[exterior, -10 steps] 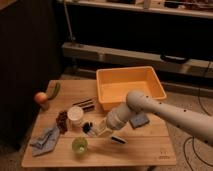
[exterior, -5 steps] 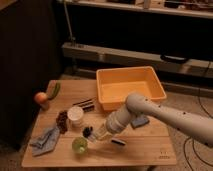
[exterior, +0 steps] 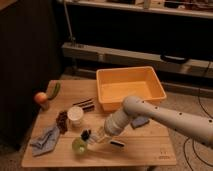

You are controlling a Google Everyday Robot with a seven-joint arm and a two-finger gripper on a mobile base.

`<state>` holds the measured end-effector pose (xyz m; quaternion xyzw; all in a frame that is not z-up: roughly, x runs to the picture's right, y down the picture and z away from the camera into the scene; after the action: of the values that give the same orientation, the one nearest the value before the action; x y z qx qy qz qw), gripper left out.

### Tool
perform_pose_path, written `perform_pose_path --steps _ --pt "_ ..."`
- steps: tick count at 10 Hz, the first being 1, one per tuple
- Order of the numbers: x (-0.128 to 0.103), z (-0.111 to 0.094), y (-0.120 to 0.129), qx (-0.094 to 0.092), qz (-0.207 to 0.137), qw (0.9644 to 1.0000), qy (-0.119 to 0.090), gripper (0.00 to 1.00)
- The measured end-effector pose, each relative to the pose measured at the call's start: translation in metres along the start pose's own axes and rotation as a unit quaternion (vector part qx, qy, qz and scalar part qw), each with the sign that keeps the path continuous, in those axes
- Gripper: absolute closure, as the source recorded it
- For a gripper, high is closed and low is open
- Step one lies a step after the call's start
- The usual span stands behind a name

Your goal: Place brush in plastic cup

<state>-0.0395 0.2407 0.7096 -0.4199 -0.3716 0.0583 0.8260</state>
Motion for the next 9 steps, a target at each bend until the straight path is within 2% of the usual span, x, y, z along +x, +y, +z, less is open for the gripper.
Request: perform_pose_path --steps 7,9 --pt "-0.019 0.012 0.002 -0.013 -0.031 0.9994 0.004 0.99" --pt "-0.022 0.016 0.003 -0.018 -0.041 0.9990 0.008 0.86"
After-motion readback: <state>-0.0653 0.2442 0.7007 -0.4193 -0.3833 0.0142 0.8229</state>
